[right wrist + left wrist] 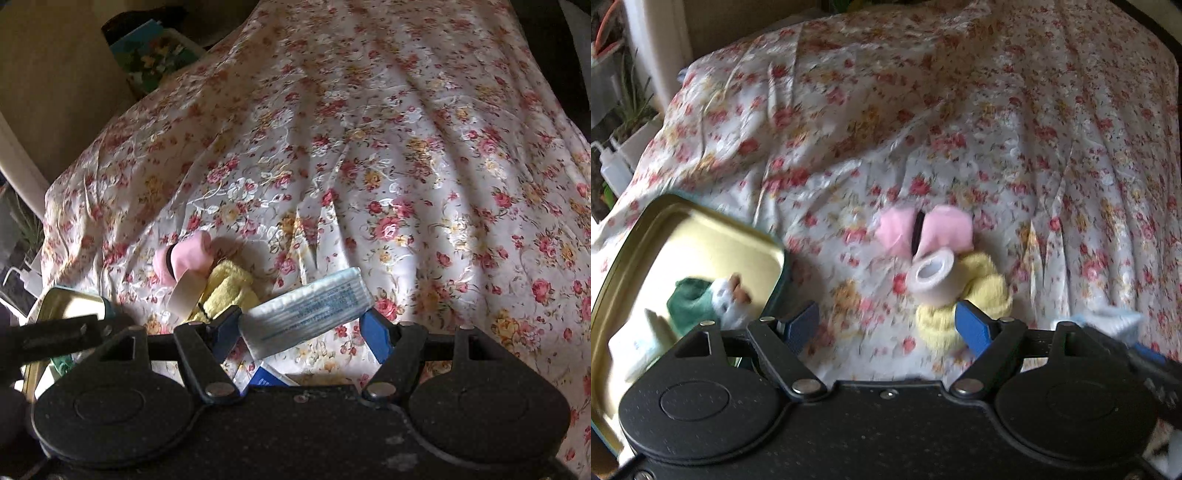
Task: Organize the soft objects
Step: 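Grasp the white box with the right gripper while the left gripper approaches the tape roll, then grasp the pink-and-white tape roll with the left gripper while the right holds the box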
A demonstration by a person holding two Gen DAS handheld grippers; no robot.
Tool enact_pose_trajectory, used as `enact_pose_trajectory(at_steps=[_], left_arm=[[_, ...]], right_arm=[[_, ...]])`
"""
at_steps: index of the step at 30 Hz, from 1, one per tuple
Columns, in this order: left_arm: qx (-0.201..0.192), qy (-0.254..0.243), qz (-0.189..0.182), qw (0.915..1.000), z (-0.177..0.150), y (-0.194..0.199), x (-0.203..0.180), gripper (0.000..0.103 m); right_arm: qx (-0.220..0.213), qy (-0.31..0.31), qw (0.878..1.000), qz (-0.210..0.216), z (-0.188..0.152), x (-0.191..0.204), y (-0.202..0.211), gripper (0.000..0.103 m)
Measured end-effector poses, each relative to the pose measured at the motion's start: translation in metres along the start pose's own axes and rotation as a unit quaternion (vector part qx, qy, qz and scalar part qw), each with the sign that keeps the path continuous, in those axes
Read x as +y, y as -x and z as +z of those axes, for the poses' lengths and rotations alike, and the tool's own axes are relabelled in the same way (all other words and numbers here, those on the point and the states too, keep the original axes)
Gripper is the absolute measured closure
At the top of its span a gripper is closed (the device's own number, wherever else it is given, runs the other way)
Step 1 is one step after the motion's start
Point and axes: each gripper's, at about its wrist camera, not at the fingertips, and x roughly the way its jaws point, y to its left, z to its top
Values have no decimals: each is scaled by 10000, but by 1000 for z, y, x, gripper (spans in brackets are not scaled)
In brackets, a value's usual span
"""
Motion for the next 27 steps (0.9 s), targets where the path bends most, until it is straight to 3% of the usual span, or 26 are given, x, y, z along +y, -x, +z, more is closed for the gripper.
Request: enact_pose_trajectory(at_steps=[2,9,15,23,26,27], left_arm=[[-65,-17,30,10000,3,-9,-4,21],[166,305,-220,9992,10,-37,-11,21],[238,387,-171,9988,12,-56,-19,21],[376,898,-364,9946,15,-75,-11,23],[441,1030,-481,9925,17,-81,-10,32],[504,1066,-519,9917,16,-83,-10,41]], right_arm=[[17,-32,10000,16,0,0,-4,33],[144,-112,9998,68,-3,-6,-13,33],[192,-89,9997,129,-5,-9,-18,33],[217,-71,9995,228,-5,-15,-24,33],[232,-94,9994,255,-5,-17,-25,33],[231,-107,9993,257,-5,-17,-26,33]])
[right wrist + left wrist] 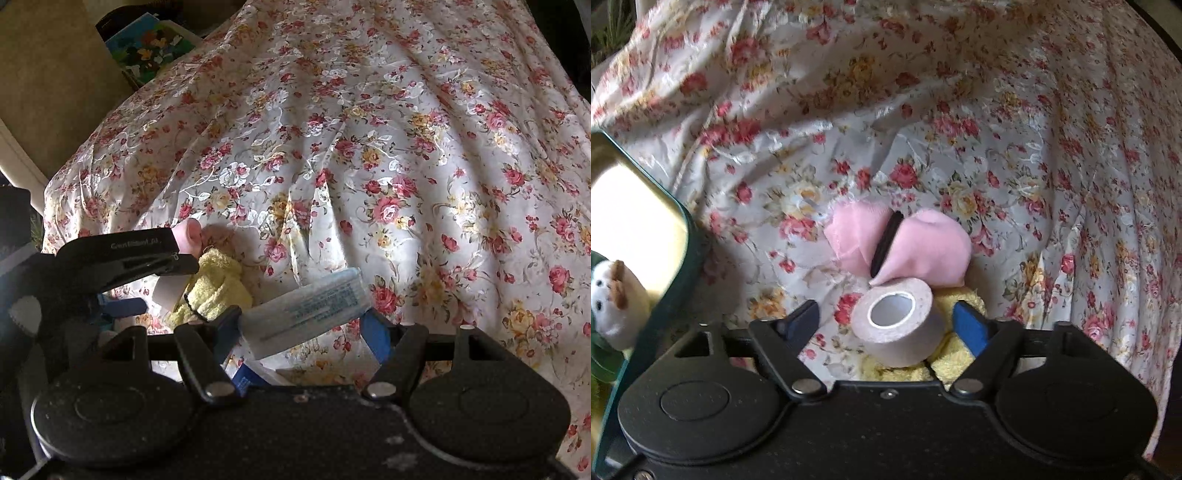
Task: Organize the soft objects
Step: 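Grasp the pink-and-white tape roll with the left gripper while the right holds the box, then carry the tape roll and white box over the gold tray and release both inside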
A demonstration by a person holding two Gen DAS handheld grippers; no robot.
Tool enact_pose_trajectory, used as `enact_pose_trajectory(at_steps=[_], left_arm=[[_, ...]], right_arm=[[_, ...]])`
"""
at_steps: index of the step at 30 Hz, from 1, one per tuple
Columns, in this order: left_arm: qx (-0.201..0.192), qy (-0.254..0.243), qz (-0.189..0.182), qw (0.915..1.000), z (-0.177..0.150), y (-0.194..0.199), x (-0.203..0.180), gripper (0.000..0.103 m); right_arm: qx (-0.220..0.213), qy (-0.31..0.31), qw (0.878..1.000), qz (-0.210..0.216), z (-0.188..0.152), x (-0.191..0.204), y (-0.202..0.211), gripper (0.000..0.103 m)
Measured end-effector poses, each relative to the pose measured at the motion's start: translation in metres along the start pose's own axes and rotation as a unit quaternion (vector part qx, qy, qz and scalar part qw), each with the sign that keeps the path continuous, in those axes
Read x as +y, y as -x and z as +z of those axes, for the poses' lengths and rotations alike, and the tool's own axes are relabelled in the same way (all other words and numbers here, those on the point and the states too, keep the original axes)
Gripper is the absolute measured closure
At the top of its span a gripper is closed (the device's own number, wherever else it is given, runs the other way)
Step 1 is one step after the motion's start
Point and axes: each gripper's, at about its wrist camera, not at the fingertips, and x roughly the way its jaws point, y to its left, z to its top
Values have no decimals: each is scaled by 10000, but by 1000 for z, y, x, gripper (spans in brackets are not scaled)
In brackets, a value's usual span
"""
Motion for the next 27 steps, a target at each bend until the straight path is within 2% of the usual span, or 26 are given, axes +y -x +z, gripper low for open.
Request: enact_pose_trajectory(at_steps=[1,4,9,13,20,27], left_arm=[[86,39,-69,9999,0,-3,0,52],[166,115,-178,9996,-2,-6,0,52],[-11,46,-29,10000,-2,7,-3,52],[-231,-229,237,9992,-5,25,-6,52],[-554,-578,447,9958,-7,62,0,52],[-560,-325,497,9967,-11,100,28,52]], right_arm=[[-3,-12,10000,0,0,-1,0,33],[-20,-55,10000,-15,0,-3,0,33],[-80,-77,9999,-28,0,-3,1,33],[-121,-85,9999,-69,2,-4,1,33],[-141,-32,9997,-192,1,-1,-1,33],[-166,116,9993,-299,-1,4,-2,33]])
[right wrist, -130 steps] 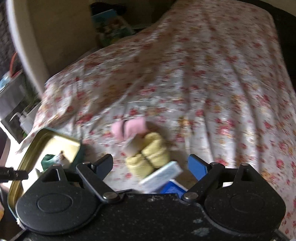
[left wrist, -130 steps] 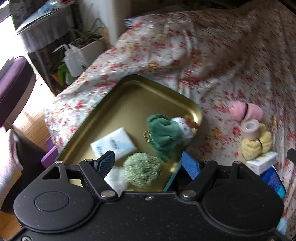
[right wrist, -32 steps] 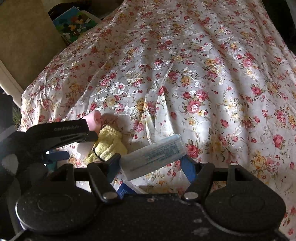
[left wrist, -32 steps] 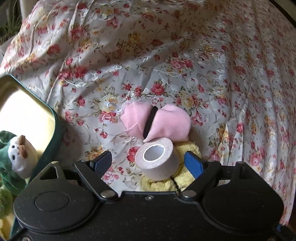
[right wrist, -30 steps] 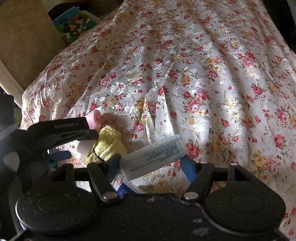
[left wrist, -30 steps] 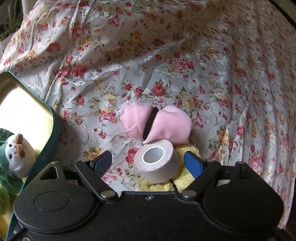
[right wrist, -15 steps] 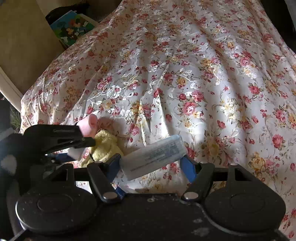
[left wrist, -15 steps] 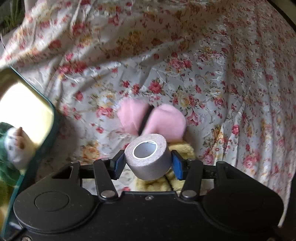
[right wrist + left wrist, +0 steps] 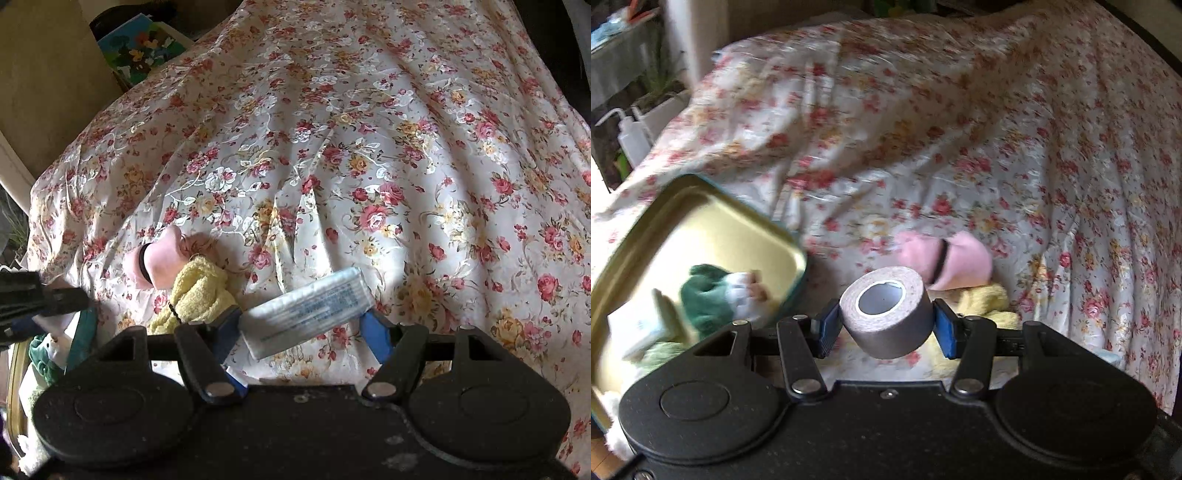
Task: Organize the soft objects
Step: 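Carry the tape roll and white box over the gold tray and release both inside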
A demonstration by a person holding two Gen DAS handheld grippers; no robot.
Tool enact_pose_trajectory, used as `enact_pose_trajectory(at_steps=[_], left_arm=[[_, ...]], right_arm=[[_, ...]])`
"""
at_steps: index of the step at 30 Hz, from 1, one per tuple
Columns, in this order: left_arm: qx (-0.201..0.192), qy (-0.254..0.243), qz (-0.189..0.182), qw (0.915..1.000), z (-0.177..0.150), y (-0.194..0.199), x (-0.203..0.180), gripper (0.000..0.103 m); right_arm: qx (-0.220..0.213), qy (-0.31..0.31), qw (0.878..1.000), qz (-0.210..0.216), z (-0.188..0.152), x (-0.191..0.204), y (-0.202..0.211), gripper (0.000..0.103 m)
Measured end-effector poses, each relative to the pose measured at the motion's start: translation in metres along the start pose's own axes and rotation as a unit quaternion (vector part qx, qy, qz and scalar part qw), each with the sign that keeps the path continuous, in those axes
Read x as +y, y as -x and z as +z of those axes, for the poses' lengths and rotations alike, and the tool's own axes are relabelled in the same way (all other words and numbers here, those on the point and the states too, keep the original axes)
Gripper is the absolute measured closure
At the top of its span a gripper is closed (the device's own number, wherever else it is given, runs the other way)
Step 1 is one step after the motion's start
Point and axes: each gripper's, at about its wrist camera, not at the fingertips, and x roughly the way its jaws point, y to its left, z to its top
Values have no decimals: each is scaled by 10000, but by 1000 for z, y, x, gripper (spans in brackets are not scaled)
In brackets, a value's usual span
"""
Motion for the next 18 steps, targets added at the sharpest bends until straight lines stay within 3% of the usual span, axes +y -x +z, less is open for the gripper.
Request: enact_pose_trajectory(at_steps=[10,18], left_arm=[[-449,172,649,9967,-1,51,82,52],[-409,440,1009,9931,-16,71,152,52]], right_arm=[[-192,260,9995,-73,-3,16,7,33],[-292,649,9975,49,-12,42,13,33]])
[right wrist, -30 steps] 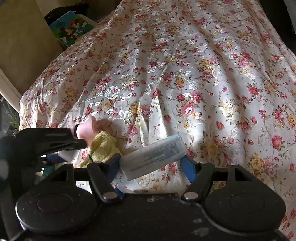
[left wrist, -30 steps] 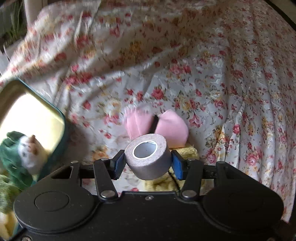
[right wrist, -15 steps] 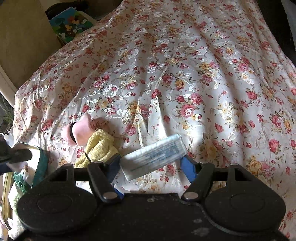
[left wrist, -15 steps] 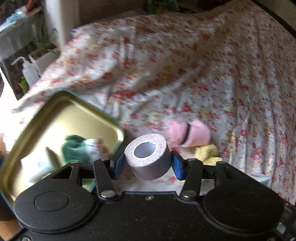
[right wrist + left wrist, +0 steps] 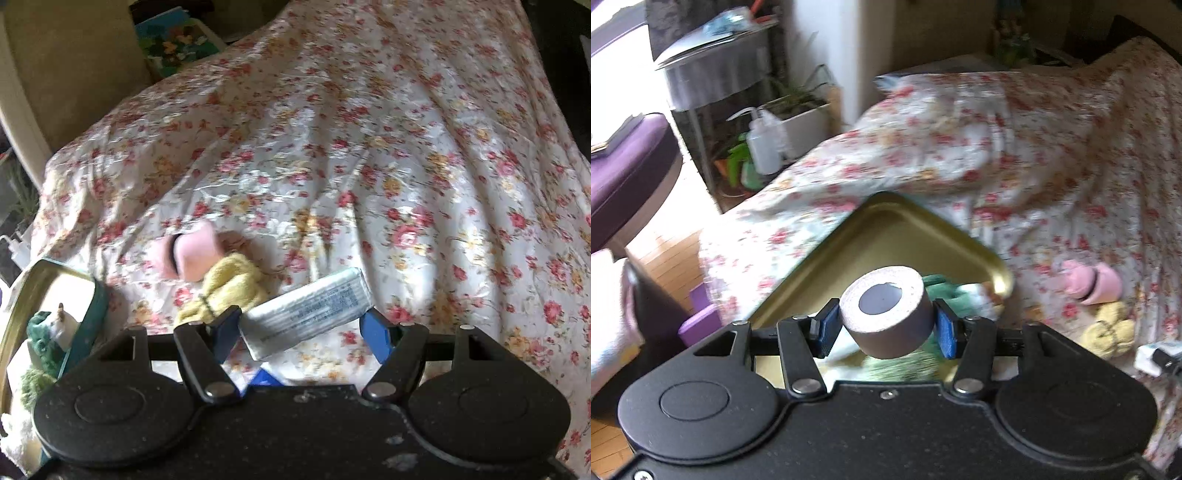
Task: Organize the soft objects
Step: 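Carry the tape roll and white box over the gold tray and release both inside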
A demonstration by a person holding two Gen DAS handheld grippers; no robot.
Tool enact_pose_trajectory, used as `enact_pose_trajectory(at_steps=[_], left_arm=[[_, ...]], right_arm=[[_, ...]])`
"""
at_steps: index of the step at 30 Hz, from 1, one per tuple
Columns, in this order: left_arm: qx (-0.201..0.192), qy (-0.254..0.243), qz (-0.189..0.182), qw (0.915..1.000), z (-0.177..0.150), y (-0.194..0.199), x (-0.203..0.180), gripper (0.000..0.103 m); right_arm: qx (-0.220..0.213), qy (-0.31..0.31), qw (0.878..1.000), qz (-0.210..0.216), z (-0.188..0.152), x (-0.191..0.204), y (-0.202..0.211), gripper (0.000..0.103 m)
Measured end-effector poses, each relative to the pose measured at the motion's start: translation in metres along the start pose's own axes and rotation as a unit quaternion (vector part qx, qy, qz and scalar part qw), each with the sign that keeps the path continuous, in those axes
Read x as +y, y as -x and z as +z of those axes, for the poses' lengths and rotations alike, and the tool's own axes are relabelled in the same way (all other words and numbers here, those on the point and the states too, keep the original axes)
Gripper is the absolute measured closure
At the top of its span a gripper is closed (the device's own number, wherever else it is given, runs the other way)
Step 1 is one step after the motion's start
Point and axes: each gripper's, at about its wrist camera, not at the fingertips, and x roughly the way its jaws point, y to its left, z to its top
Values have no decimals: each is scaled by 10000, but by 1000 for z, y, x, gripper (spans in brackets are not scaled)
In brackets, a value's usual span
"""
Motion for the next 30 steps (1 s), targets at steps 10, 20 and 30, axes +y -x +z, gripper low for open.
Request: enact_pose_trajectory(at_steps=[10,20,30], left_arm=[[181,294,366,9987,1,-6,70,52],[540,237,192,9981,-5,-16,79,52],[528,62,157,9985,-3,-18,72,46]], right_arm=[[-390,455,9964,595,2,66,40,33],[-210,1051,9847,1374,13,190,47,33],[-47,1231,9787,1645,37,272,32,33]])
